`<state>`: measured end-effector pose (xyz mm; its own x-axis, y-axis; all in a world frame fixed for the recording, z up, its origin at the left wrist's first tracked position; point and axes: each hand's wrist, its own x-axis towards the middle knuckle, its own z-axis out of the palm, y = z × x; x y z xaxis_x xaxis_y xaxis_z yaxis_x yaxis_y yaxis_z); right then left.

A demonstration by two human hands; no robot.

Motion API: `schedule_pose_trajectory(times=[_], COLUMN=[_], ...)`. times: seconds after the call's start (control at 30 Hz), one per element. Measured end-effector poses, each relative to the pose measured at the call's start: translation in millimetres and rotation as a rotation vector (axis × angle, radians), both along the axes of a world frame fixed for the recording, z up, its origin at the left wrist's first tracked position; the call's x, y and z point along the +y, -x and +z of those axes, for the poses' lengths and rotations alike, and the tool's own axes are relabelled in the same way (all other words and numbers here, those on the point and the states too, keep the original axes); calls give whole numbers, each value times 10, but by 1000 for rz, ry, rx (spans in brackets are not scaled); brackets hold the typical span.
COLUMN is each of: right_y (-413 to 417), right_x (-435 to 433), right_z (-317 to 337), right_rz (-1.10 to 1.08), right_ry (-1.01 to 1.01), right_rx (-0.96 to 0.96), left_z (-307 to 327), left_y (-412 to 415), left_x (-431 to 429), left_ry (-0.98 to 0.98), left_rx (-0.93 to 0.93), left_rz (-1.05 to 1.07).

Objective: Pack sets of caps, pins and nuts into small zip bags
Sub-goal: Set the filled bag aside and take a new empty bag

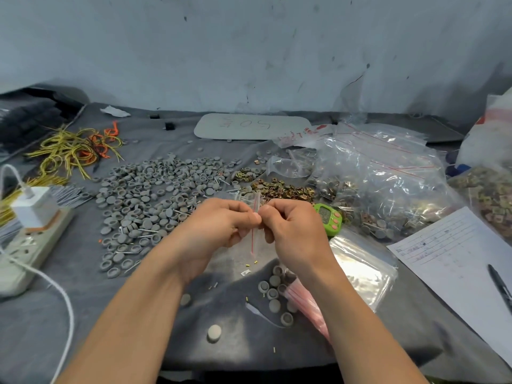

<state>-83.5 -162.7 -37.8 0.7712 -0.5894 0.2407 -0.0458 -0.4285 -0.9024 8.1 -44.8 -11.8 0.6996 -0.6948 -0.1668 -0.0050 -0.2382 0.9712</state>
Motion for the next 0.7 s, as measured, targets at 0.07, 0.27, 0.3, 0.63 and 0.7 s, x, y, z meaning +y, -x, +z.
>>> schedule_pose_trajectory(times=[0.07, 0.27, 0.3, 0.63, 0.7], right_y=[-8, 7, 1, 35, -4], right_x=[-4, 41, 66, 156, 100], right_z=[-11, 1, 11, -21, -61], right_rz=[-77, -220, -235, -214, -143], right_ry=[141, 311, 339, 310, 259], right_rx=[38, 139, 172, -194, -130], left_z=[7, 65, 75, 47, 54], left_y=[6, 31, 79, 201, 254], left_x=[-44, 62, 63, -41, -38], left_ry=[-20, -275, -255, -206, -83], left_rx=[-94, -842, -959, -1071, -1020], left_rz=[158, 555, 559, 455, 422])
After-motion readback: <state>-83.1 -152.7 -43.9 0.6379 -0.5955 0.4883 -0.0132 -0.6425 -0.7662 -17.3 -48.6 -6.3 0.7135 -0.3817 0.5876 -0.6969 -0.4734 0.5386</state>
